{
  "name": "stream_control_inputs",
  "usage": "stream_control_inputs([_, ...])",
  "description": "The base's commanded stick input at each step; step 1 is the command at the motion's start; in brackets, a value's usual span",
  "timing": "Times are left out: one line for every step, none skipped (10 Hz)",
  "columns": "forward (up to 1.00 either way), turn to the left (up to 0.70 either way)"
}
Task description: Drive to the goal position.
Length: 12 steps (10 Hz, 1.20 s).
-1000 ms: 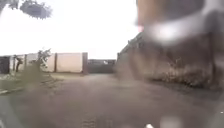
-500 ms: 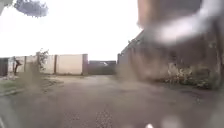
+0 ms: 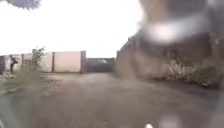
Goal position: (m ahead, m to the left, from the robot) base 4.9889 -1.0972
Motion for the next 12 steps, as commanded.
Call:
stream_control_inputs([0.5, 0.02])
stream_control_inputs([0.5, 0.02])
stream_control_inputs([0.5, 0.02])
stream_control_inputs([0.5, 0.02])
stream_control_inputs([0.5, 0.02])
stream_control_inputs([0.5, 0.02])
stream_control_inputs([0.5, 0.02])
stream_control_inputs([0.5, 0.02])
stream_control_inputs([0.5, 0.02])
stream_control_inputs([0.5, 0.02])
stream_control_inputs([0.5, 0.02])
stream_control_inputs([0.5, 0.02])
